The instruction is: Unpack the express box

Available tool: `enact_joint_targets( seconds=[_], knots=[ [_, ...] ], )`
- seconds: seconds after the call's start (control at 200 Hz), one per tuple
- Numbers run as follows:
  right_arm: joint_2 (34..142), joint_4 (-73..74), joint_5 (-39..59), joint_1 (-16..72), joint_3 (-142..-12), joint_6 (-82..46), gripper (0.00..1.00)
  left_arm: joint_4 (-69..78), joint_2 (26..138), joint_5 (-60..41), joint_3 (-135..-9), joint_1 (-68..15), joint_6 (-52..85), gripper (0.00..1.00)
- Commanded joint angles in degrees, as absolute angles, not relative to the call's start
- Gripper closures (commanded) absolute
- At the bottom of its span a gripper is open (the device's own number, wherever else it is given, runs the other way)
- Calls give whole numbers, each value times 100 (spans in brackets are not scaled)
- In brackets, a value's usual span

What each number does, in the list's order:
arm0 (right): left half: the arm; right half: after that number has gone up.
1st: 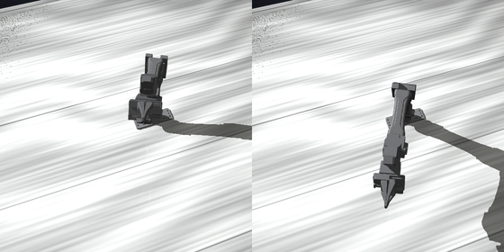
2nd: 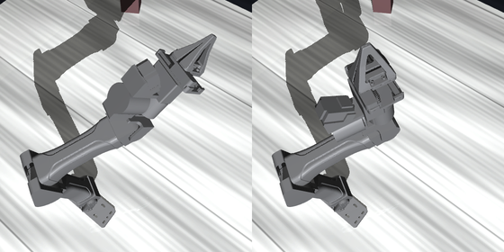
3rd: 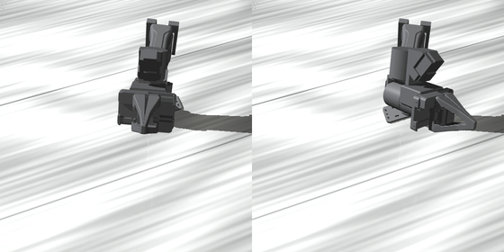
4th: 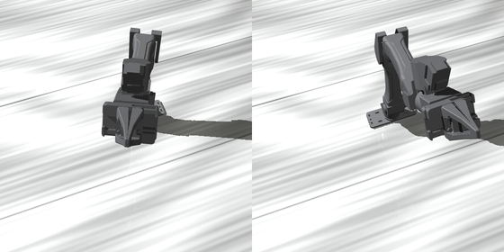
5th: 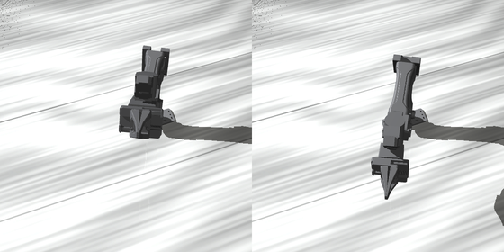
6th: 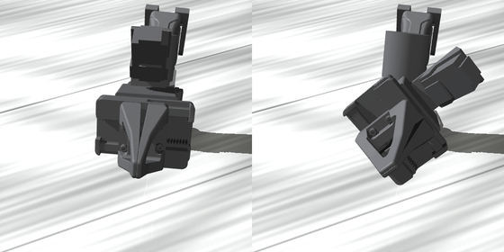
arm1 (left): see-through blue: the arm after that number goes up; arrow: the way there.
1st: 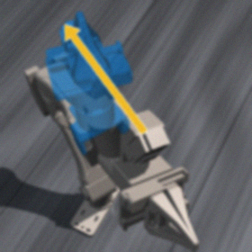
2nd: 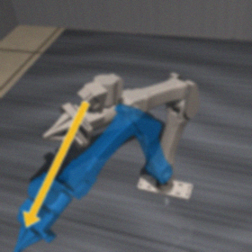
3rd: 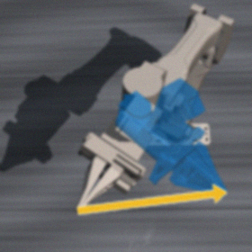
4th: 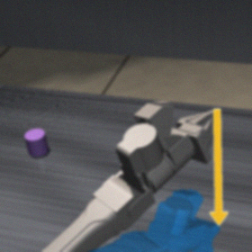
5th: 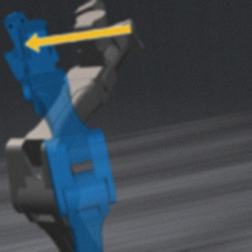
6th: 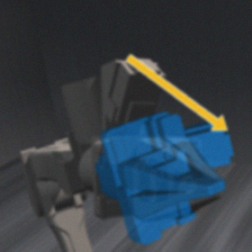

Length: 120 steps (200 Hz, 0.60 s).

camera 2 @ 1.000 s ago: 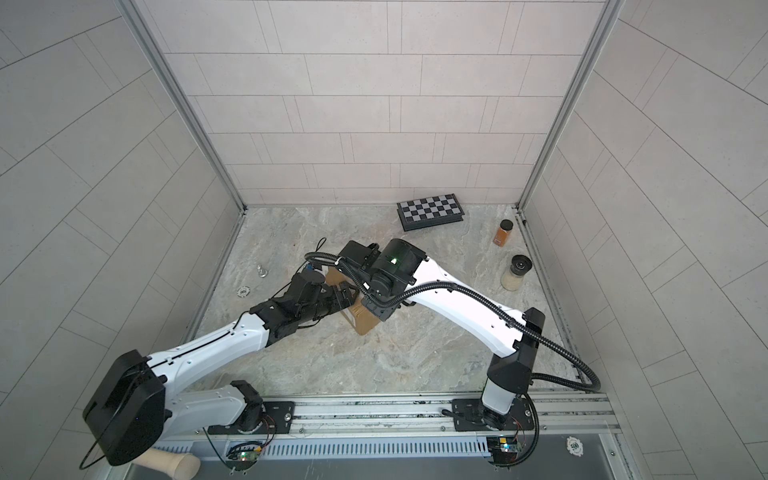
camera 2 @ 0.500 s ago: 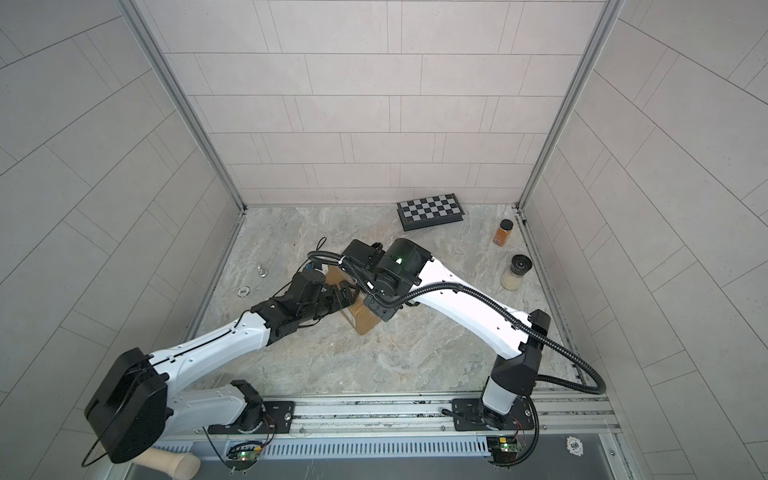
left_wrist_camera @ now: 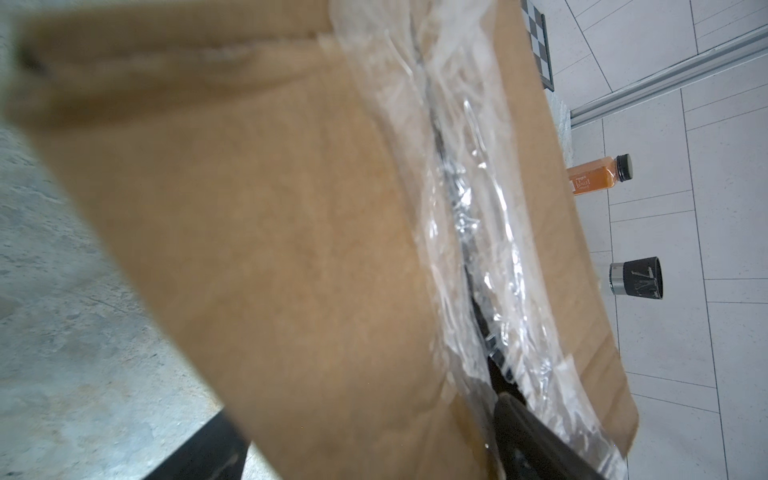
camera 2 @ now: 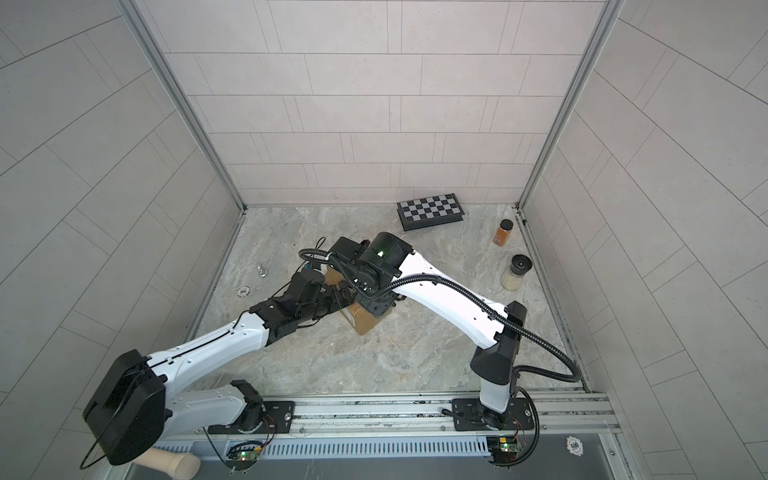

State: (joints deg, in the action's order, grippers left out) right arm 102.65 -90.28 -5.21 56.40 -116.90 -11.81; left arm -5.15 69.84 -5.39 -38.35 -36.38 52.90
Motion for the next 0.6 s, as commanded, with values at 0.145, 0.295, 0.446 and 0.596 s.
enact_joint_targets(
  seconds=[0.145,0.295,0.446,0.596],
  knots=[
    [9676,-9763,-603,5590,-10927,-1169,100,-1694,7147,14,-3526,-3474,5176,7],
    [9350,-9829,-638,5588,-10736,-1168,100,-1765,7137,48,-3560,-3445,5141,7],
    [9207,-9856,-625,5581,-10683,-1204,100,-1780,7159,94,-3544,-3437,5155,7],
    [9093,-9888,-626,5577,-10565,-1211,100,-1802,7160,114,-3533,-3420,5139,7]
  ],
)
